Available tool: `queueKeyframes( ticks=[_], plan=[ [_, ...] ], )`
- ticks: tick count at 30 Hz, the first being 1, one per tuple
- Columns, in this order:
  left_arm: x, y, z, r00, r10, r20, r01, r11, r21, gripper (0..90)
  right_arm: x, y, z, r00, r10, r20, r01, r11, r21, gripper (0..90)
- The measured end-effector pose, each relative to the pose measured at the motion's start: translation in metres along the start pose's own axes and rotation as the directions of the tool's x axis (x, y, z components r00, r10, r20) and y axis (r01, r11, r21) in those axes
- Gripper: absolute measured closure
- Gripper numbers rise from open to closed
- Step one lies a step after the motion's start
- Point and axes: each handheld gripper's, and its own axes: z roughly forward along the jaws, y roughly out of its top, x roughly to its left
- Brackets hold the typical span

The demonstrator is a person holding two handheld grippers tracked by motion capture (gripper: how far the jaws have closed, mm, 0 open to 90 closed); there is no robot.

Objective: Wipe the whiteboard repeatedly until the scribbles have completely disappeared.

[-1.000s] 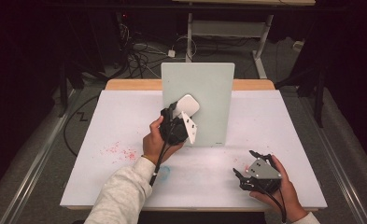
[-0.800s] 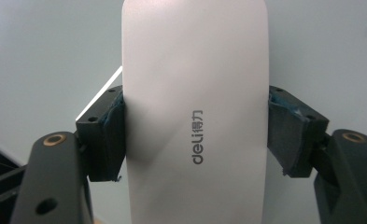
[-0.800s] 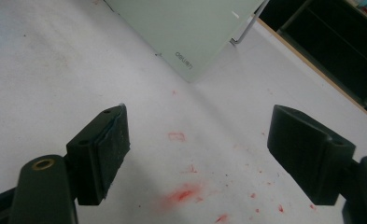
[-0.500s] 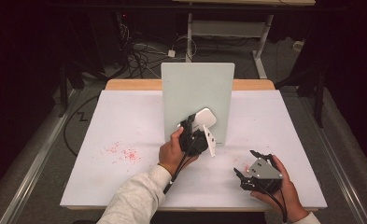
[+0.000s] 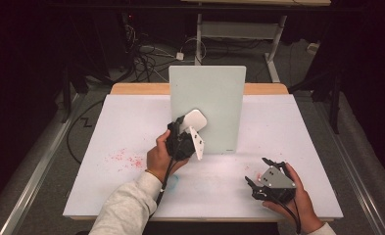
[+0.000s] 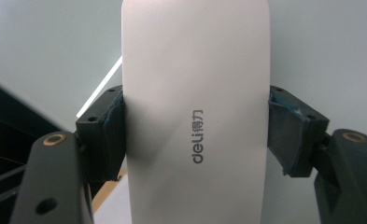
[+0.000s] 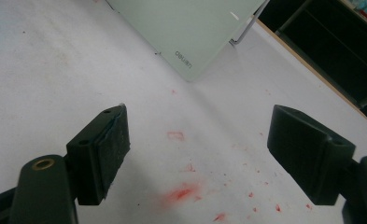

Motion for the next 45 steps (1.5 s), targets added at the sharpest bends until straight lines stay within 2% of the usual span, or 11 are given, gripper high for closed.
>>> queueKeyframes(
  ticks=[3, 6, 16, 22, 31, 34, 37, 39, 41, 44, 45],
  plan=[
    [0.009, -0.005, -0.001, 0.9981, -0.061, 0.004, 0.061, 0.9981, -0.002, 28.7, 0.000, 0.000, 0.000, 1.0000, -0.007, -0.003, 0.007, 1.0000, 0.000, 21.4],
    [-0.003, -0.006, -0.001, 0.9998, -0.018, -0.001, 0.018, 0.9998, 0.004, 28.7, 0.001, 0.000, 0.001, 1.0000, 0.000, -0.003, 0.000, 1.0000, 0.003, 21.5],
    [-0.042, 0.004, 0.002, 0.9995, 0.019, 0.024, -0.019, 0.9998, -0.011, 28.7, 0.001, 0.000, 0.001, 0.9999, -0.008, -0.006, 0.008, 1.0000, 0.005, 21.4],
    [-0.074, 0.035, 0.009, 0.9938, 0.090, 0.065, -0.086, 0.9948, -0.054, 28.7, 0.001, 0.000, 0.001, 0.9999, -0.007, -0.009, 0.007, 1.0000, 0.004, 21.4],
    [-0.095, 0.070, 0.017, 0.9876, 0.153, 0.034, -0.150, 0.9855, -0.079, 28.7, 0.000, -0.002, 0.001, 0.9996, -0.017, -0.021, 0.017, 0.9998, -0.006, 21.9],
    [-0.091, 0.074, 0.016, 0.9862, 0.161, 0.039, -0.158, 0.9851, -0.067, 28.7, 0.001, -0.001, 0.000, 0.9998, -0.012, -0.016, 0.012, 0.9999, -0.010, 21.9],
    [-0.072, 0.072, 0.016, 0.9940, 0.103, 0.037, -0.101, 0.9930, -0.062, 28.7, 0.000, -0.002, 0.000, 0.9998, -0.011, -0.016, 0.011, 0.9999, -0.008, 21.9],
    [-0.066, 0.071, 0.015, 0.9952, 0.093, 0.030, -0.091, 0.9940, -0.062, 28.7, 0.000, -0.002, 0.000, 0.9998, -0.011, -0.016, 0.011, 0.9999, -0.004, 21.9],
    [-0.046, 0.068, 0.014, 0.9988, 0.040, 0.030, -0.038, 0.9977, -0.056, 28.7, 0.000, -0.002, 0.000, 0.9997, -0.018, -0.017, 0.018, 0.9998, -0.005, 21.9],
    [-0.030, 0.065, 0.013, 0.9998, 0.004, 0.020, -0.003, 0.9981, -0.062, 28.7, 0.000, -0.001, -0.001, 0.9996, -0.023, -0.017, 0.022, 0.9997, -0.011, 21.9],
    [-0.023, 0.062, 0.012, 0.9990, -0.033, 0.030, 0.034, 0.9979, -0.055, 28.7, 0.000, -0.001, -0.001, 0.9996, -0.023, -0.017, 0.022, 0.9997, -0.011, 21.9]
  ],
)
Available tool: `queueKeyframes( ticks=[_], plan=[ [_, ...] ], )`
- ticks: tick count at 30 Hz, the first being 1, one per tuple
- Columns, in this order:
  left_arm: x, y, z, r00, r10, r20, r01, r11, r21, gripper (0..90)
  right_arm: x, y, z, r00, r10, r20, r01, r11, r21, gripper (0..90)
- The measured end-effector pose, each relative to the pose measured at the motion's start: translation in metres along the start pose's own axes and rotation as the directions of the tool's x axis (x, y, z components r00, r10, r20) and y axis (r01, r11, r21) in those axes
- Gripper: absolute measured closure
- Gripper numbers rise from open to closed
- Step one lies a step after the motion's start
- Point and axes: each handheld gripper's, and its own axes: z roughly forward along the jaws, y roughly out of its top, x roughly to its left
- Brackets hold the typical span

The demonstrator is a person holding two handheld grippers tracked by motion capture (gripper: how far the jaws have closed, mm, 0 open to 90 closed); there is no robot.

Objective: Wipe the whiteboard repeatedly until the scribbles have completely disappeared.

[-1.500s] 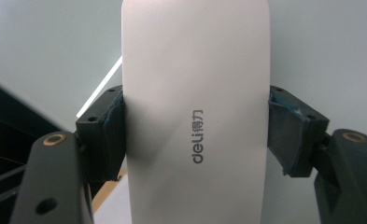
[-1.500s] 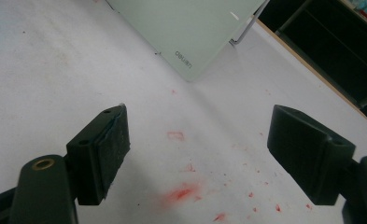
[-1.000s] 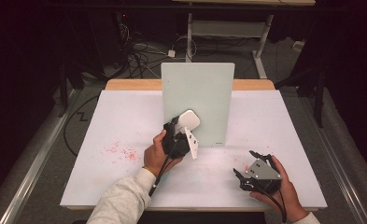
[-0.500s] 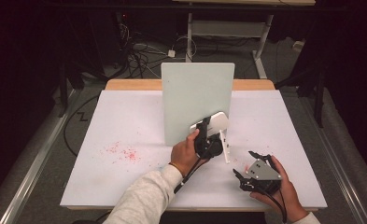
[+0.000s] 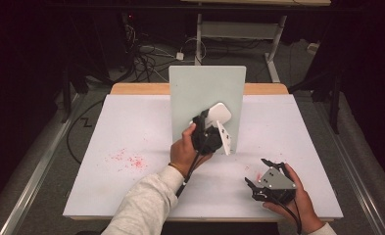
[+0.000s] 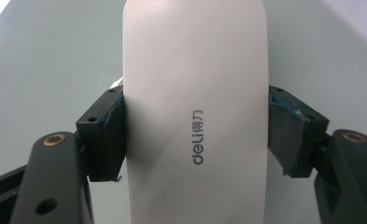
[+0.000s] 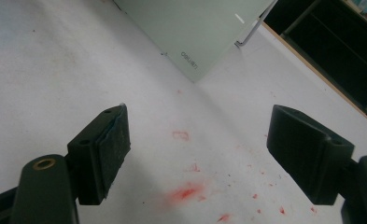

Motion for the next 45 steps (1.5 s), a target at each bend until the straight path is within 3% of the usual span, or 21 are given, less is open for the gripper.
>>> queueKeyframes(
  ticks=[5, 6, 9, 11, 12, 15, 16, 17, 18, 19, 20, 21, 24, 29, 32, 33, 37, 41, 45],
  plan=[
    [0.038, -0.006, -0.004, 0.9959, -0.088, -0.020, 0.088, 0.9961, -0.004, 28.7, 0.002, 0.000, 0.002, 1.0000, 0.001, -0.007, -0.001, 0.9999, 0.015, 21.9],
    [0.038, -0.006, -0.004, 0.9959, -0.088, -0.020, 0.088, 0.9961, -0.004, 28.7, 0.002, 0.000, 0.002, 0.9999, 0.003, -0.012, -0.003, 0.9999, 0.011, 21.8],
    [0.060, -0.010, -0.006, 0.9899, -0.137, -0.035, 0.137, 0.9905, 0.001, 28.7, 0.003, 0.000, 0.001, 0.9999, -0.001, -0.016, 0.001, 1.0000, 0.008, 21.8],
    [0.072, -0.013, -0.008, 0.9821, -0.184, -0.041, 0.184, 0.9829, 0.001, 28.8, 0.003, 0.000, 0.001, 0.9997, -0.011, -0.021, 0.011, 0.9999, 0.013, 21.7],
    [0.072, -0.013, -0.008, 0.9821, -0.184, -0.041, 0.184, 0.9829, 0.001, 28.7, 0.003, 0.000, 0.001, 0.9998, -0.008, -0.021, 0.009, 0.9999, 0.013, 21.8],
    [0.087, -0.020, -0.010, 0.9678, -0.248, -0.042, 0.249, 0.9686, 0.003, 28.7, 0.003, 0.000, 0.001, 0.9998, -0.004, -0.019, 0.004, 0.9999, 0.010, 21.7],
    [0.087, -0.020, -0.010, 0.9678, -0.248, -0.042, 0.249, 0.9686, 0.003, 28.7, 0.004, 0.000, 0.001, 0.9998, -0.003, -0.019, 0.003, 0.9999, 0.009, 21.7],
    [0.090, -0.022, -0.011, 0.9647, -0.261, -0.036, 0.261, 0.9653, 0.005, 28.7, 0.004, 0.000, 0.001, 0.9998, -0.004, -0.021, 0.005, 0.9999, 0.009, 21.7],
    [0.094, -0.024, -0.012, 0.9585, -0.279, -0.057, 0.280, 0.9599, 0.011, 28.8, 0.004, 0.000, 0.001, 0.9998, -0.004, -0.020, 0.004, 0.9999, 0.010, 21.7],
    [0.094, -0.024, -0.012, 0.9585, -0.279, -0.057, 0.280, 0.9599, 0.011, 28.7, 0.004, 0.000, 0.002, 0.9997, -0.006, -0.022, 0.007, 0.9999, 0.011, 21.7],
    [0.100, -0.028, -0.013, 0.9496, -0.309, -0.051, 0.310, 0.9507, 0.008, 28.7, 0.004, 0.000, 0.001, 0.9996, -0.010, -0.025, 0.011, 0.9999, 0.013, 21.7],
    [0.101, -0.030, -0.014, 0.9478, -0.314, -0.056, 0.315, 0.9490, 0.011, 28.8, 0.004, 0.000, 0.001, 0.9996, -0.015, -0.026, 0.015, 0.9998, 0.014, 21.7],
    [0.102, -0.034, -0.015, 0.9494, -0.309, -0.059, 0.310, 0.9507, 0.013, 28.7, 0.005, 0.001, 0.002, 0.9997, -0.013, -0.022, 0.013, 0.9998, 0.013, 21.7],
    [0.102, -0.045, -0.017, 0.9420, -0.332, -0.050, 0.333, 0.9425, 0.025, 28.7, 0.006, 0.002, 0.001, 0.9995, -0.022, -0.021, 0.022, 0.9997, 0.008, 21.7],
    [0.099, -0.053, -0.019, 0.9435, -0.329, -0.043, 0.330, 0.9432, 0.037, 28.7, 0.007, 0.003, 0.001, 0.9996, -0.020, -0.022, 0.021, 0.9998, 0.006, 21.7],
    [0.096, -0.058, -0.020, 0.9491, -0.313, -0.033, 0.315, 0.9481, 0.046, 28.7, 0.007, 0.003, 0.001, 0.9996, -0.018, -0.024, 0.018, 0.9998, 0.006, 21.7],
    [0.093, -0.066, -0.021, 0.9505, -0.311, -0.009, 0.311, 0.9492, 0.050, 28.7, 0.007, 0.004, 0.002, 0.9996, -0.019, -0.022, 0.019, 0.9998, 0.004, 21.7],
    [0.093, -0.069, -0.028, 0.9468, -0.322, 0.015, 0.321, 0.9468, 0.020, 28.8, 0.006, 0.004, 0.002, 0.9995, -0.022, -0.021, 0.022, 0.9998, 0.000, 21.7],
    [0.090, -0.067, -0.034, 0.9532, -0.302, 0.018, 0.302, 0.9533, -0.005, 28.8, 0.006, 0.004, 0.002, 0.9997, -0.015, -0.019, 0.015, 0.9999, 0.005, 21.7]
  ],
)
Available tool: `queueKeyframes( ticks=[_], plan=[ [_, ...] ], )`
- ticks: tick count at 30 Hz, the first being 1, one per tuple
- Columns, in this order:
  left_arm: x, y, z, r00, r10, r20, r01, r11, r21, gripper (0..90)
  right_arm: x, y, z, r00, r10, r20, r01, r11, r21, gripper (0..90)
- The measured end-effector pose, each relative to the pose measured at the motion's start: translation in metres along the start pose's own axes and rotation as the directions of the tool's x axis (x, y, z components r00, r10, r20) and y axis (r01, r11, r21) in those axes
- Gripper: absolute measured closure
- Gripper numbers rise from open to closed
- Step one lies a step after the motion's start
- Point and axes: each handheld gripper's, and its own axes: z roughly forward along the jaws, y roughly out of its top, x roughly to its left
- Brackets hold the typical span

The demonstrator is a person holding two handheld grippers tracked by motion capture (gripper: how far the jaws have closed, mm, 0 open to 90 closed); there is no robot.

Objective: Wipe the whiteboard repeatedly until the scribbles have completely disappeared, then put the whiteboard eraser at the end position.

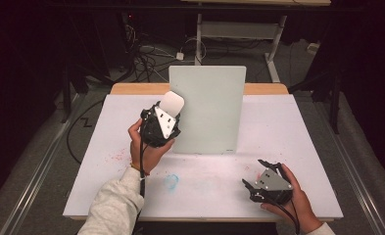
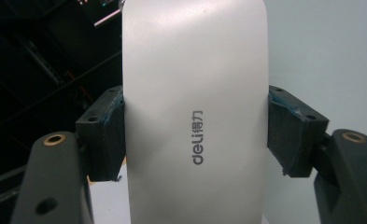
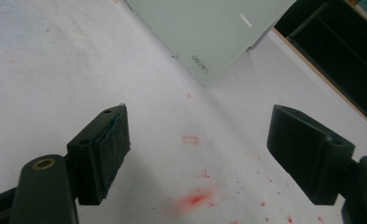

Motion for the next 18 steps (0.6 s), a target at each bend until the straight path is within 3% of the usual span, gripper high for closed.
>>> queueKeyframes(
  ticks=[7, 11, 18],
  plan=[
    [-0.006, 0.000, -0.007, 0.9994, 0.033, 0.006, -0.033, 0.9994, -0.012, 28.8, -0.001, 0.000, -0.001, 1.0000, 0.002, 0.003, -0.002, 1.0000, -0.006, 21.7],
    [-0.009, 0.000, -0.011, 0.9982, 0.050, 0.034, -0.049, 0.9987, -0.012, 28.8, -0.002, 0.000, -0.002, 1.0000, -0.005, 0.007, 0.005, 0.9999, -0.009, 21.6],
    [-0.015, 0.000, -0.016, 0.9923, 0.069, 0.103, -0.068, 0.9976, -0.012, 28.8, -0.005, 0.001, -0.003, 0.9996, 0.022, 0.020, -0.022, 0.9995, -0.022, 21.5]
  ],
)
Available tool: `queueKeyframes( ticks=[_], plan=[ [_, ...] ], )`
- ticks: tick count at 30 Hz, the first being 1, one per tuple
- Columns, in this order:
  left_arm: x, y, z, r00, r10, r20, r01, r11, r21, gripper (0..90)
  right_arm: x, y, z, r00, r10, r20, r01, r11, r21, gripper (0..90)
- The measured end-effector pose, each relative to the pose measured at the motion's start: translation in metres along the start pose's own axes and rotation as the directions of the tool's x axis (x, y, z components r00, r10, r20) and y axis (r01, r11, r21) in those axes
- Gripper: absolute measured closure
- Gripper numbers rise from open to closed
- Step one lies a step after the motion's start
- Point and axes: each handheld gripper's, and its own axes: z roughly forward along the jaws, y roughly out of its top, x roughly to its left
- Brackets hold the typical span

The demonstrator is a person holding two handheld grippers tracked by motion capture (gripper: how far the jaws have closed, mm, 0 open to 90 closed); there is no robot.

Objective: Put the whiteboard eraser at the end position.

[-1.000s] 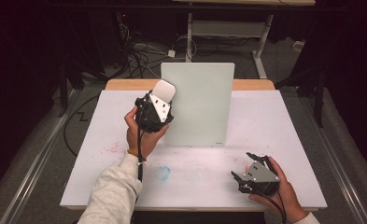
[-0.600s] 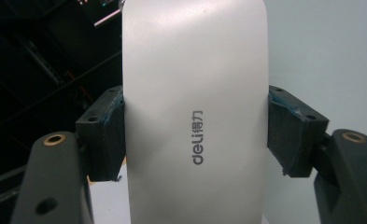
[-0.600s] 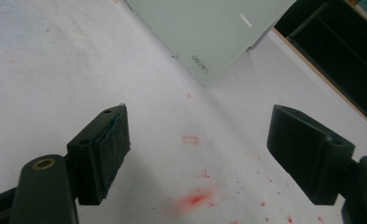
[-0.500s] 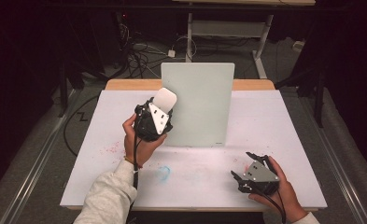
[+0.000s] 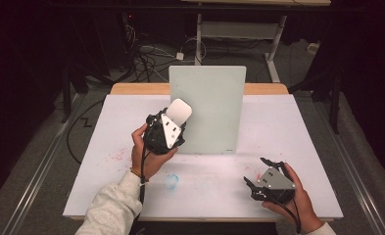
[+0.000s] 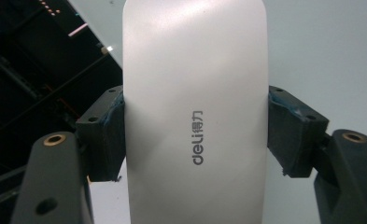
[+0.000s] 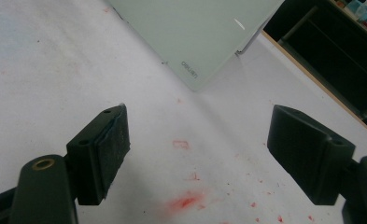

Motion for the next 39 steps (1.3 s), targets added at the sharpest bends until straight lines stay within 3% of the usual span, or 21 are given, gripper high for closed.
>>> queueKeyframes(
  ticks=[5, 7, 17, 23, 32, 39],
  plan=[
    [-0.009, -0.001, -0.006, 0.9987, 0.024, 0.045, -0.024, 0.9997, 0.003, 28.8, -0.002, 0.000, -0.001, 1.0000, -0.001, 0.007, 0.002, 1.0000, -0.008, 21.5],
    [-0.011, -0.001, -0.010, 0.9980, 0.014, 0.062, -0.013, 0.9999, -0.005, 28.8, -0.001, 0.000, -0.002, 0.9999, 0.002, 0.012, -0.002, 1.0000, -0.007, 21.5],
    [-0.022, -0.005, -0.023, 0.9933, 0.030, 0.112, -0.030, 0.9995, 0.001, 28.7, -0.001, 0.000, -0.005, 0.9998, -0.007, 0.020, 0.007, 0.9997, -0.021, 21.3],
    [-0.037, -0.009, -0.028, 0.9855, 0.083, 0.148, -0.086, 0.9962, 0.016, 28.8, -0.001, 0.000, -0.005, 0.9998, 0.004, 0.018, -0.004, 0.9999, -0.015, 21.3],
    [-0.053, -0.012, -0.036, 0.9720, 0.113, 0.206, -0.120, 0.9925, 0.023, 28.8, -0.001, 0.000, -0.005, 0.9998, 0.001, 0.018, 0.000, 0.9999, -0.017, 21.3],
    [-0.063, -0.015, -0.041, 0.9524, 0.149, 0.266, -0.164, 0.9859, 0.034, 28.8, -0.001, 0.000, -0.005, 0.9999, -0.001, 0.017, 0.001, 0.9999, -0.016, 21.3]
  ],
)
